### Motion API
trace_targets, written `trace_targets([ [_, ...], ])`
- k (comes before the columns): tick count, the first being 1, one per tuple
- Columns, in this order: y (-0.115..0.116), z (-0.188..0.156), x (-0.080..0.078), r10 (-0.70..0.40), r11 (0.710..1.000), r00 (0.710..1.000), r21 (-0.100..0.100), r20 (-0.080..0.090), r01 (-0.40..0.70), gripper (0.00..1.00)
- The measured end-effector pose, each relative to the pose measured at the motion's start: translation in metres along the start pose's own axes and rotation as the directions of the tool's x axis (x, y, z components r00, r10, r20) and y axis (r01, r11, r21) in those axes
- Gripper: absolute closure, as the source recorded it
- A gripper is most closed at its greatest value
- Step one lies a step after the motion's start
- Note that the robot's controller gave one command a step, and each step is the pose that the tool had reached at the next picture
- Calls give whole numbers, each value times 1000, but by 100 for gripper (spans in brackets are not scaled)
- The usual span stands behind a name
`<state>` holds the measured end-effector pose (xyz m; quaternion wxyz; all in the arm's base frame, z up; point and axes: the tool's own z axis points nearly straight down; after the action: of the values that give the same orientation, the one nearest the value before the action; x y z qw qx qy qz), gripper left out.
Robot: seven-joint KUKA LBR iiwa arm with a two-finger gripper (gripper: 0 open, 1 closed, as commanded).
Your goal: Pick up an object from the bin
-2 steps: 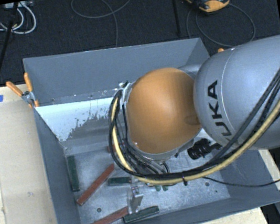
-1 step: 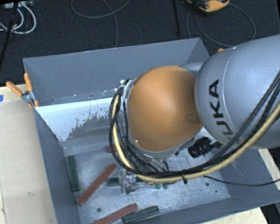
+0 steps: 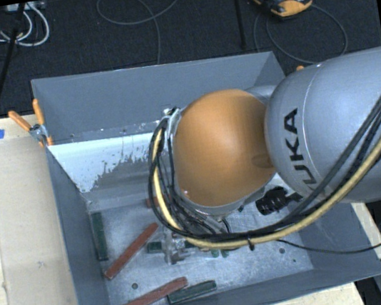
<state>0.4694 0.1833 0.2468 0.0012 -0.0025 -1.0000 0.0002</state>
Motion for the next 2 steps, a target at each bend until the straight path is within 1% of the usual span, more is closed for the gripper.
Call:
trace_targets([
  [1,25,47,-15,81,997,997,-2,5,-81,100],
  [2,5,82,-40,132,991,991,0,-1,-132,0],
])
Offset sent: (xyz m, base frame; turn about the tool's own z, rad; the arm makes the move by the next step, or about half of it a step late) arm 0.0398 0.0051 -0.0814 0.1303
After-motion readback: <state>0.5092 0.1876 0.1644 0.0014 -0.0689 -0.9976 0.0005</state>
